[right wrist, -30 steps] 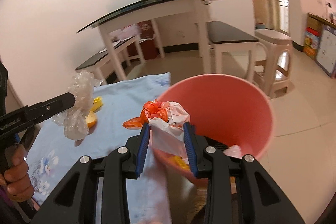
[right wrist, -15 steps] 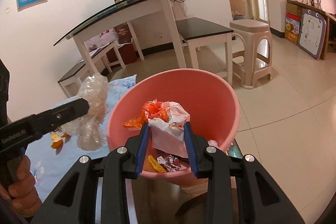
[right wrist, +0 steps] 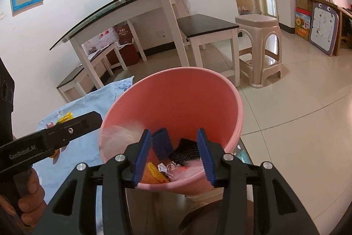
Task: Collect trash
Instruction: 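Carry both bags over the pink bucket and open both tools to drop them, then move both open tools back over the table toward the wrappers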
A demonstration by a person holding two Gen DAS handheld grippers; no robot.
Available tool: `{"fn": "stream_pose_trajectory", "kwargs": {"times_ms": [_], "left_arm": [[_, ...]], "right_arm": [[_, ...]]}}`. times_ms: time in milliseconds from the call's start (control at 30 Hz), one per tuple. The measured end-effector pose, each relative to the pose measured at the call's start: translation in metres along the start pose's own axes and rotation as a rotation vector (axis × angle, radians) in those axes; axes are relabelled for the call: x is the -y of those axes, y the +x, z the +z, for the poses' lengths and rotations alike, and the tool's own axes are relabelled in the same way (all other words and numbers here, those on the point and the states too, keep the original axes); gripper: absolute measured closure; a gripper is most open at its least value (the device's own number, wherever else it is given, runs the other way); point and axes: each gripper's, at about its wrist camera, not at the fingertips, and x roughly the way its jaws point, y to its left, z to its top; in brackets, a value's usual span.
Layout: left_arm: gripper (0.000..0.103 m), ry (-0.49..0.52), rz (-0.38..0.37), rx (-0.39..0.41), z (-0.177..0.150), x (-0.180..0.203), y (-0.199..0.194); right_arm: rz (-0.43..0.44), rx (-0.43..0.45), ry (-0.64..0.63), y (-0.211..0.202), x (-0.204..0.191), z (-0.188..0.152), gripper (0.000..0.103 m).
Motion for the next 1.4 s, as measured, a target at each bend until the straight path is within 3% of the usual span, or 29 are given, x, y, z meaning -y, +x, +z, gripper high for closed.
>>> {"fn": "stream_pose_trajectory", "kwargs": {"times_ms": [300,700,1000,1200,1400], "left_arm": [[0.059,-0.001,-0.001,0.015,-0.001,0.000,-0.009],[0.059,0.023,0.131,0.057,-0.017,-0.011,-0.055],[0.059,-0.032,0.217,0.108,-0.031,-0.033,-0.098],[0.059,-0.076,0.295,0.188,-0.051,-0.058,-0.138],[0.059,-0.150,0.328,0.212,-0.073,-0.082,-0.168]], "right_arm": [[0.005,0.006,-0.002,-0.004,-0.003,-0.001,0.060],[0.085,-0.003,-0.054,-0.011,-0.041,0.000,0.060],[0.163,-0.031,-0.147,-0.021,-0.099,-0.009,0.058],[0.196,-0.050,-0.211,-0.025,-0.139,-0.018,0.057],[0.237,-0.048,-0.223,-0.032,-0.174,-0.035,0.057]]}}
